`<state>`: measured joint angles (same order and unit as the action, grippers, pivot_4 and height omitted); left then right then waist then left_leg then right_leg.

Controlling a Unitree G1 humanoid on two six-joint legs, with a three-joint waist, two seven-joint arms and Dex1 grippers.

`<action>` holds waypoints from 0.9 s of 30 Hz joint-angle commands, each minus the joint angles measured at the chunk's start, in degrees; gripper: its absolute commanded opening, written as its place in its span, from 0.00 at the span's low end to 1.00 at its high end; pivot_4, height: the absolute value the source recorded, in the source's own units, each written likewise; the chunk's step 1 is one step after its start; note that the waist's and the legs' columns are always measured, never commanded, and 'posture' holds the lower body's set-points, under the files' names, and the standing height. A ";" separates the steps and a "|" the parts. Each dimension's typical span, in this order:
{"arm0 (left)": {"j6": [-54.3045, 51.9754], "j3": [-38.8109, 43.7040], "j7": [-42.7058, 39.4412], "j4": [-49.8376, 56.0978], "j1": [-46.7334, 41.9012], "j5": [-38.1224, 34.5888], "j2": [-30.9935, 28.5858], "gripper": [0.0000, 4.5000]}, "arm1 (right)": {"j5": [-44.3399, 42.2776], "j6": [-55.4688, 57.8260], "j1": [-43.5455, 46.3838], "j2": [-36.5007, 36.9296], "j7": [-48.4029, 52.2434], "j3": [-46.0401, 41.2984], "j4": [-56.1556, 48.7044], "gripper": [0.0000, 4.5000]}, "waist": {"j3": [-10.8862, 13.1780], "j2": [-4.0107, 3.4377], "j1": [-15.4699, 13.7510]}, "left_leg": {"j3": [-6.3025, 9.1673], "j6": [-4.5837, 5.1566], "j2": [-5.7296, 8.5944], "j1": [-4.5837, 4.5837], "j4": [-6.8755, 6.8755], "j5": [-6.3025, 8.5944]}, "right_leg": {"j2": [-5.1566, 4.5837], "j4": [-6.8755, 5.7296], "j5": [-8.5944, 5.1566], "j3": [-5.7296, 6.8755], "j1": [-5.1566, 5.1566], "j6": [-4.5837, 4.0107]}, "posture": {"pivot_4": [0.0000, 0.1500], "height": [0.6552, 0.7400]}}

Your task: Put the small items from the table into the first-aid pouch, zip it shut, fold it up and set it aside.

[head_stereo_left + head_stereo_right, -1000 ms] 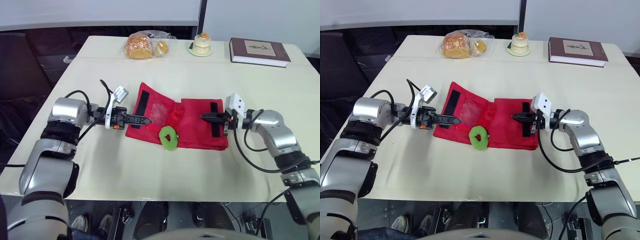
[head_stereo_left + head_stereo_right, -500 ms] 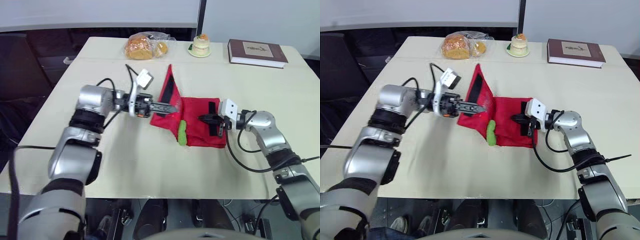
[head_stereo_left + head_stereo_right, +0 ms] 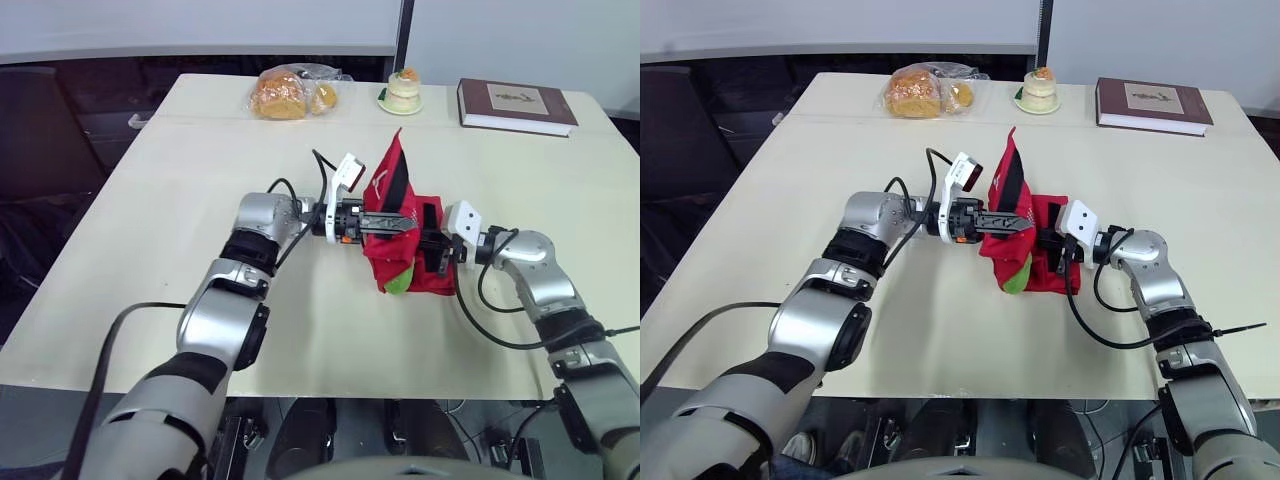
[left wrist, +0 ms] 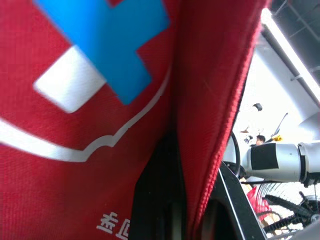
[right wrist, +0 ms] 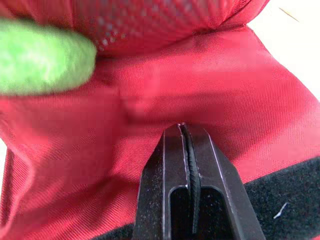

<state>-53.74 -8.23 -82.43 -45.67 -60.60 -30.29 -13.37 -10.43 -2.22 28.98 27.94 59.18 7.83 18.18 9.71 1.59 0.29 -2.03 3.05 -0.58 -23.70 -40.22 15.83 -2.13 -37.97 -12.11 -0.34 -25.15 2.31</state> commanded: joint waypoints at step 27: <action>16.40 11.37 2.54 -22.26 -6.66 8.08 10.88 0.98 | -39.70 34.28 -39.69 13.83 -12.25 -49.86 -47.59 1.00 | 0.07 -0.27 -1.12 | 0.37 0.19 0.14 -0.05 -0.06 0.11 | -0.10 0.13 -0.02 0.36 0.21 0.03 | 1.00 0.87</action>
<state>-38.24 1.55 -80.83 -67.53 -66.21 -21.61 -2.90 -49.01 32.42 -10.55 41.28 47.82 -39.43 -27.38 9.78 1.31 -0.84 -1.66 3.24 -0.45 -23.75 -40.28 15.95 -2.23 -37.84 -12.13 0.03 -24.93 2.33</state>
